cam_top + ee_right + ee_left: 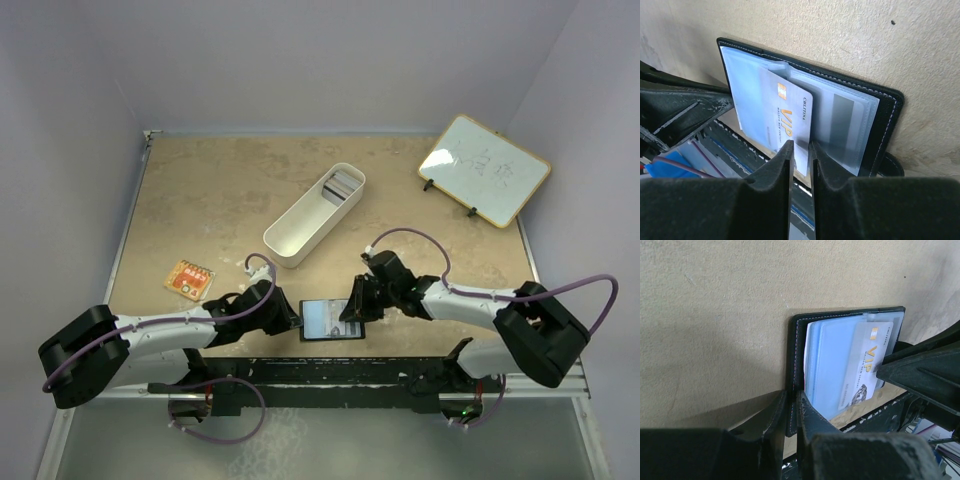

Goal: Put the credit cards into the card holder
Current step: Insert the credit card into the card holder.

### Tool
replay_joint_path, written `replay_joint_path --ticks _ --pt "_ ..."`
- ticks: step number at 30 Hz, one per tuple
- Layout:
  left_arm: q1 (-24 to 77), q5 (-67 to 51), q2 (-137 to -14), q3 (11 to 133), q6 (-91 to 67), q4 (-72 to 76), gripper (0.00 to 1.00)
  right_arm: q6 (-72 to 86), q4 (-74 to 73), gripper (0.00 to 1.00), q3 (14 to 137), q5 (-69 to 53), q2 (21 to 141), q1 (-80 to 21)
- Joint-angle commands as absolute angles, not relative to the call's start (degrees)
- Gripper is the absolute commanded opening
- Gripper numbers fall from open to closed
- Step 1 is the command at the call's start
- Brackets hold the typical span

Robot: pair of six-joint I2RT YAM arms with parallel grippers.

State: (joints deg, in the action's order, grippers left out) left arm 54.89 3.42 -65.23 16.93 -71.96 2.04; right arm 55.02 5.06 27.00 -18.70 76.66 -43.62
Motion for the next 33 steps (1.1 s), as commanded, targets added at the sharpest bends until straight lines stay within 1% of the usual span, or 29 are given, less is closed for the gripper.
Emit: replay_joint_path --ticks 1,4,10,20,27,33 --pt "55.4 4.0 -64.8 16.7 -72.6 3.5 0.1 54.5 5.3 0.21 28.6 -17.0 77.5 -44.3" --pt "55.5 4.1 -64.6 16.6 -72.6 3.4 0.1 53.9 4.5 0.21 29.3 -16.1 77.8 -44.7" --pt "55.5 4.2 -64.4 16.5 -72.7 3.3 0.1 52.6 0.9 0.3 31.1 -13.6 77.1 -45.5" --pt "55.4 4.1 -64.9 17.1 -72.3 3.3 0.1 51.4 0.5 0.32 33.0 -13.6 77.9 -46.2" --pt "55.5 4.2 -64.9 16.9 -72.3 3.5 0.1 51.2 2.9 0.28 34.3 -15.2 80.9 -47.2" --pt "55.5 4.3 -65.4 17.0 -72.2 3.7 0.1 50.8 6.1 0.3 34.7 -17.1 82.0 -47.7"
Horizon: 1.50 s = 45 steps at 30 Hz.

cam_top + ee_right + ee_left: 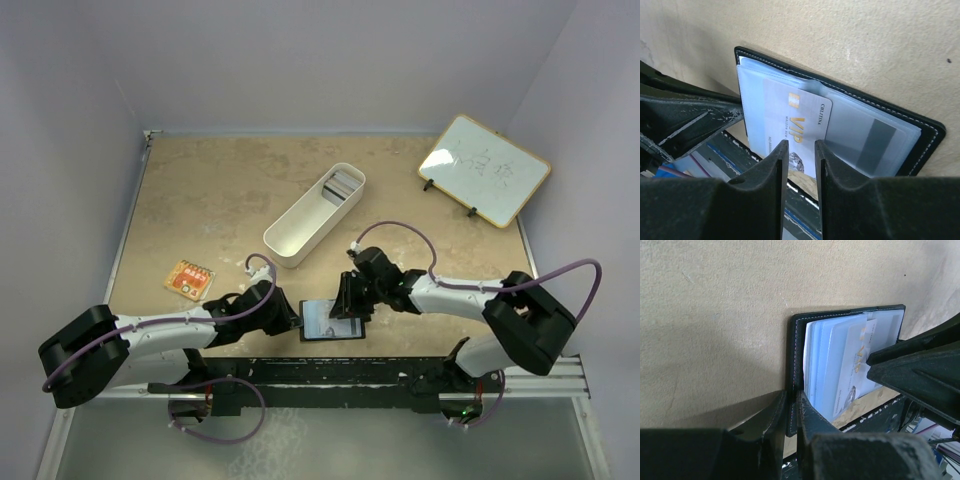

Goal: Put the credit cards into the card holder
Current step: Insert the credit card into the card holder.

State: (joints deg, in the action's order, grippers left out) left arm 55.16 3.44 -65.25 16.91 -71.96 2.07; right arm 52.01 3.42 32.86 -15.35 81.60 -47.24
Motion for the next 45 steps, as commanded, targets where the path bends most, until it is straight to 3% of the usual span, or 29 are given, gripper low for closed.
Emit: replay_joint_path --ticks 1,12,23,34,45 --pt "55.4 4.3 -65.5 17.1 -72.1 3.8 0.1 50.6 6.2 0.31 34.9 -17.4 82.0 -47.7" --pt "55.5 6.6 -62.6 18.9 -71.5 -0.7 0.12 48.9 -1.0 0.41 35.8 -13.7 76.7 -47.7" --pt "55.5 7.5 -60.4 20.2 -71.5 -0.3 0.16 50.8 1.7 0.46 33.3 -13.0 78.7 -47.7" --pt "55.5 3.8 -67.3 18.2 -71.5 8.4 0.12 51.2 6.9 0.48 33.1 -15.0 82.6 -48.6" --pt "55.5 5.1 -66.3 18.7 -71.4 6.9 0.11 52.3 11.6 0.45 33.3 -17.8 82.6 -48.7"
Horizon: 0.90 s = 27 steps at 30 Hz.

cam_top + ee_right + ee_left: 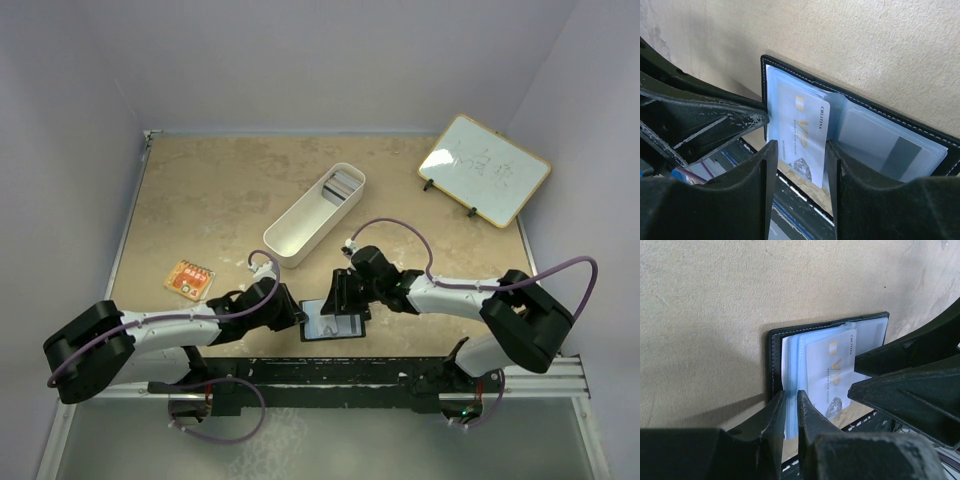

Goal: Put the credit cards into the card holder
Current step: Insert the credit card into the card holder.

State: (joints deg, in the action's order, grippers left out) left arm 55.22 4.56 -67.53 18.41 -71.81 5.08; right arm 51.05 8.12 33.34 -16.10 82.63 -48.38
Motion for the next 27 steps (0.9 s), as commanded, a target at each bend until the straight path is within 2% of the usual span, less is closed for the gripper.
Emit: replay_joint_path --ticks 1,6,12,20,27 --pt "55.5 5.2 -66.0 18.5 -71.6 6.9 0.11 52.9 12.1 0.43 33.1 -17.8 82.6 -48.8" --pt "55.5 5.9 -64.7 17.7 -72.1 6.8 0.11 56.0 14.9 0.31 31.3 -17.3 82.8 -48.9" --pt "55.5 5.9 -64.6 18.3 -71.6 6.0 0.12 58.6 16.9 0.22 29.8 -16.1 83.2 -49.4" --pt "55.5 7.2 -62.0 18.1 -71.7 4.6 0.17 58.5 13.9 0.18 30.7 -14.8 81.9 -49.7" --pt "55.5 7.6 -62.2 18.0 -72.1 4.3 0.21 56.8 9.1 0.3 31.5 -13.0 80.0 -49.7"
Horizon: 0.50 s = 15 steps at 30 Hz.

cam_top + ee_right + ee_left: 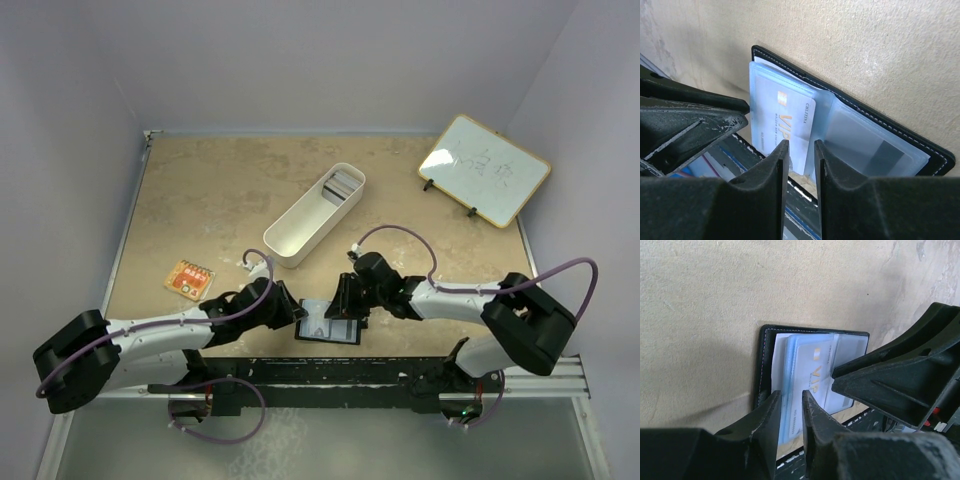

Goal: Put the credit cards into the card holder
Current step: Insert the credit card into the card holder.

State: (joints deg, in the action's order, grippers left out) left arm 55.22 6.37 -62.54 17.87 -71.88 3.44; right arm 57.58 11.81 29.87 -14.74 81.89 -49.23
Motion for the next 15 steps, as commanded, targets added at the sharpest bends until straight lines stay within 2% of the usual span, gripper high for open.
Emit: replay_joint_path --ticks 1,8,12,15 --pt "55.4 7.6 -62.5 17.9 -72.2 4.3 0.21 56.8 9.3 0.29 31.4 -13.1 80.0 -49.7" --pt "55.5 7.4 -63.1 17.2 -72.8 4.3 0.22 57.5 12.1 0.21 31.5 -14.3 82.4 -49.9" --pt "55.4 7.3 -63.4 16.8 -72.8 4.9 0.2 57.2 13.1 0.14 32.7 -14.5 83.6 -50.1" --pt "55.5 6.9 -63.8 16.7 -73.0 5.3 0.18 57.1 13.6 0.14 33.7 -14.7 84.7 -50.1"
